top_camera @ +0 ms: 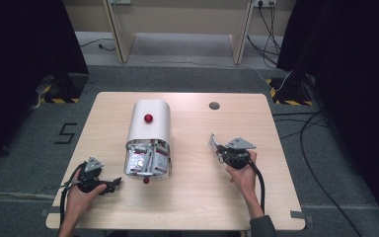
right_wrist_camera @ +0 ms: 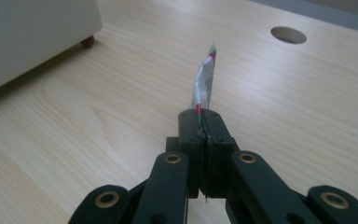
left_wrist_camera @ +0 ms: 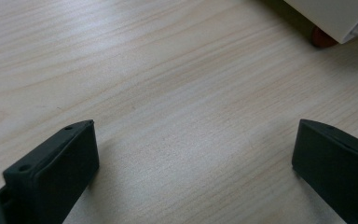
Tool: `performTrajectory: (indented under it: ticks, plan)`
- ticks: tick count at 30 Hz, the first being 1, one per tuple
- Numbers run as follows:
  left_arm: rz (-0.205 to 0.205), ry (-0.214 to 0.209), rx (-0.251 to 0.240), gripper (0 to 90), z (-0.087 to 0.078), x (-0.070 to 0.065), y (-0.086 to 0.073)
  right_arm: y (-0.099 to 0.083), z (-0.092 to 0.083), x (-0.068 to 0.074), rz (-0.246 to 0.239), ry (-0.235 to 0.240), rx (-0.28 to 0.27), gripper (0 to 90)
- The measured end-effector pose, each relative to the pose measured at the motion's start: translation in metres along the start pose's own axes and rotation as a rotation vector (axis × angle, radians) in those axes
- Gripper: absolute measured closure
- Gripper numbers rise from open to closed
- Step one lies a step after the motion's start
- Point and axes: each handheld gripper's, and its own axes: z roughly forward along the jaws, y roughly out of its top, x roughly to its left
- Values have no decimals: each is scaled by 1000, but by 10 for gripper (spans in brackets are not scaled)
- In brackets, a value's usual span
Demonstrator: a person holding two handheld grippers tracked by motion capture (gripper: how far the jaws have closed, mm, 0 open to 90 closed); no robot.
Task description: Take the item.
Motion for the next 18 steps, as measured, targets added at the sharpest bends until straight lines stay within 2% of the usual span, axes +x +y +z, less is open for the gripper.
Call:
performTrajectory:
  ticks: [9, 18]
  plan:
    - [0, 0, 0, 0, 0, 0, 0, -1, 1, -5, 7, -13, 7, 869]
    - [0, 0, 0, 0, 0, 0, 0, -5, 3, -12, 31, -37, 20, 797]
